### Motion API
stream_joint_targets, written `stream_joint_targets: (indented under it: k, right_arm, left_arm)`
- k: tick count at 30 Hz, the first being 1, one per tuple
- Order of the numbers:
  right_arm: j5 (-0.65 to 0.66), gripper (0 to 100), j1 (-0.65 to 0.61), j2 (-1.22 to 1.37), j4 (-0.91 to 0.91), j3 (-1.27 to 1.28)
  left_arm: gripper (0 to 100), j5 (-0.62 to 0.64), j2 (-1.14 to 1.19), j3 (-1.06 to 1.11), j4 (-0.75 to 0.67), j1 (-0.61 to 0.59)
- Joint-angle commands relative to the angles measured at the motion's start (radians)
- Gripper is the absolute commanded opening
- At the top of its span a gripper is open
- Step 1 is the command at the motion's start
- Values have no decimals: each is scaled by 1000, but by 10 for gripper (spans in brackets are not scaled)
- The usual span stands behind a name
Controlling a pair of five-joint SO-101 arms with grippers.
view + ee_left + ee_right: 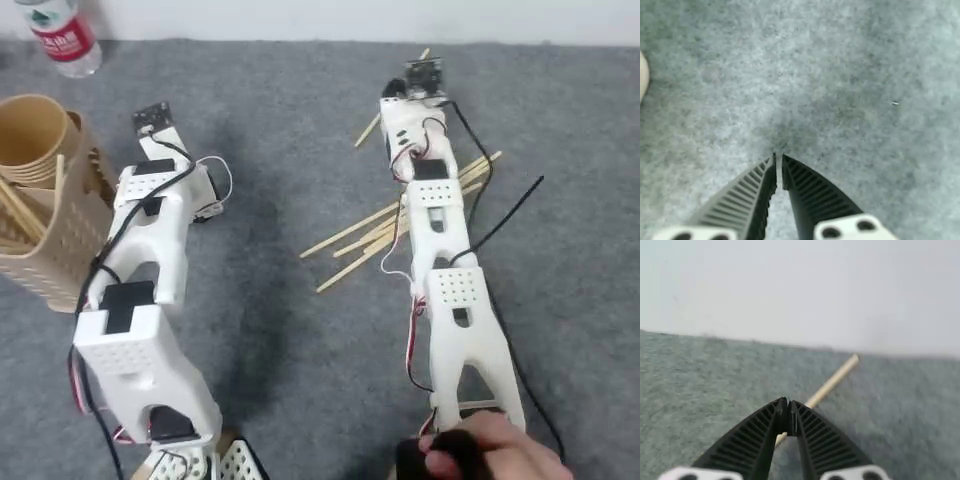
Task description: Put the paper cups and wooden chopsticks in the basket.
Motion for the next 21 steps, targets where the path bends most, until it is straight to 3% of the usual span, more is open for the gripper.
stream_joint_targets:
  k: [1,4,10,15,21]
  right_arm:
    - [-160,7,24,-134,68,-63]
    - [-218,7,-5,-137,67,-51]
    - [-169,7,-13,-113,44,-11]
    - [-31,7,-30,-58,-163,100]
    - [81,7,-45,-21,-193,138]
  left_arm:
    - [12,0,-61,-7,-14,-2]
    - [12,0,-61,-7,-14,-2]
    - [12,0,-61,-7,-14,8]
    - [12,0,-61,-7,-14,17]
    - [12,0,-61,-7,-14,18]
